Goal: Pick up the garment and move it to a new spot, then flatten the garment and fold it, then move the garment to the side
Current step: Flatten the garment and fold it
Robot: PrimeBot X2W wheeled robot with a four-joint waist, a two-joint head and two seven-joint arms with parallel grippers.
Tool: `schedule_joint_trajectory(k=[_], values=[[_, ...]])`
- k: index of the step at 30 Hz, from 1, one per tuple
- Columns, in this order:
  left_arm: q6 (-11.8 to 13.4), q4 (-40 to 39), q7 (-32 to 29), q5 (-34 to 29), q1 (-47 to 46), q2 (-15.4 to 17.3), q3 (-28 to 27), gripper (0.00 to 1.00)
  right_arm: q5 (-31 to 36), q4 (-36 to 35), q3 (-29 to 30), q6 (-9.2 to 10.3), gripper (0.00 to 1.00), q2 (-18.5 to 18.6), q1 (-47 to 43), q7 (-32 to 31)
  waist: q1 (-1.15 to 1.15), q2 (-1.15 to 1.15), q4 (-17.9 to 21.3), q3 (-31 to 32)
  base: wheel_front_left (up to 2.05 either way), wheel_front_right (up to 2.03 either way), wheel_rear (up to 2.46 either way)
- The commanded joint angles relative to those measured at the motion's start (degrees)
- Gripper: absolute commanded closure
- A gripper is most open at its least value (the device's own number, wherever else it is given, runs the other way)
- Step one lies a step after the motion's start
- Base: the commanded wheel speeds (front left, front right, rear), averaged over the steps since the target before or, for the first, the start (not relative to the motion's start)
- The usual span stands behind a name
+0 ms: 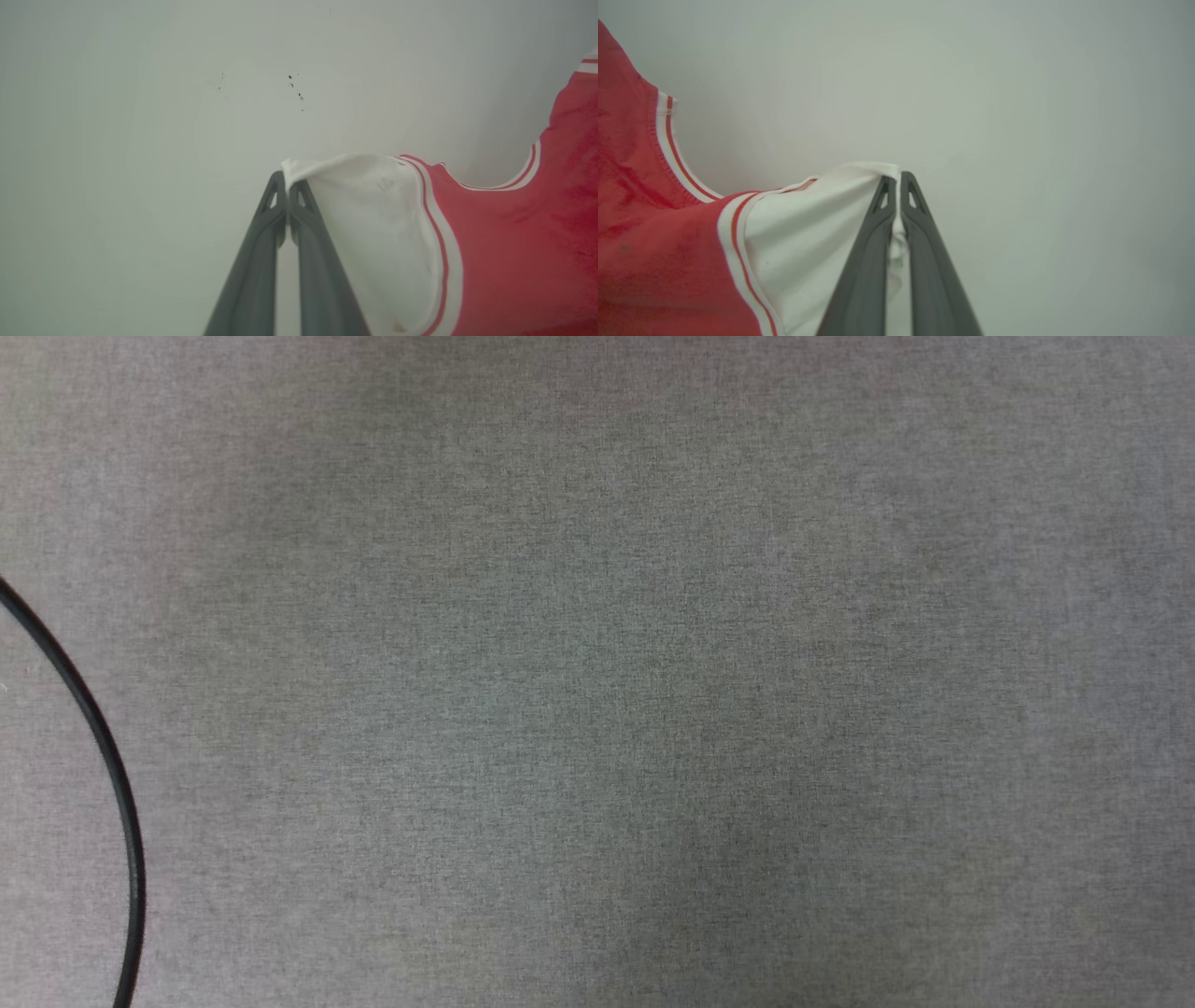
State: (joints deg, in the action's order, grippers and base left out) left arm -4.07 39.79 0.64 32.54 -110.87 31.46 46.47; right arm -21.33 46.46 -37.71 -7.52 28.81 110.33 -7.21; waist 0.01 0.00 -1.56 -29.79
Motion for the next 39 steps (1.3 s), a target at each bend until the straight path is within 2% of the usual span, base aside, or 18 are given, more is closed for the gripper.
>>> schedule_joint_trajectory(k=[1, 8, 16, 18, 21, 29, 39], values=[[-0.46, 1.44, 0.8, 0.49, 0.81, -0.54, 0.4, 1.0, -0.63, 1.23, -1.1, 0.06, 1.0, -0.46, -0.87, 1.06, -0.01, 0.0, -0.17, -0.19, 0.0, 0.0, 0.0], [-1.87, 4.81, 5.63, 2.45, 9.38, -0.52, 2.09, 1.0, -5.36, 4.47, -6.87, 0.06, 1.0, -1.78, -9.0, 6.07, -0.01, 0.0, -0.08, 1.36, 0.0, 0.0, 0.0], [-2.66, 3.25, 9.75, 6.79, 27.13, 0.91, 4.21, 1.0, -12.68, 4.48, -12.91, 0.06, 1.0, -3.38, -23.6, 10.63, -0.01, 0.0, 0.42, 5.94, 0.0, 0.0, 0.0], [-1.93, 1.83, 10.51, 8.04, 32.22, 1.54, 4.27, 1.0, -14.35, 3.68, -14.9, 0.06, 1.0, -3.54, -27.92, 11.57, -0.01, 0.0, 0.58, 7.13, 0.0, 0.0, 0.0], [-0.15, -1.04, 11.38, 10.0, 40.22, 2.57, 4.33, 1.0, -16.49, 2.05, -17.96, 0.06, 1.0, -3.03, -33.92, 12.53, -0.01, 0.0, 0.94, 8.75, 0.0, 0.0, 0.0], [7.16, -11.81, 13.16, 14.34, 61.57, 7.3, 4.3, 1.0, -21.69, -1.92, -24.28, 0.05, 1.0, -0.56, -48.55, 15.24, -0.01, 0.0, 2.29, 13.38, 0.0, 0.0, 0.0], [17.66, -24.94, 13.44, 20.57, 85.73, 14.13, 5.13, 1.0, -25.22, -3.61, -26.18, 0.05, 1.0, 5.29, -62.9, 19.0, -0.01, 0.0, 3.25, 20.72, 0.0, 0.0, 0.0]])
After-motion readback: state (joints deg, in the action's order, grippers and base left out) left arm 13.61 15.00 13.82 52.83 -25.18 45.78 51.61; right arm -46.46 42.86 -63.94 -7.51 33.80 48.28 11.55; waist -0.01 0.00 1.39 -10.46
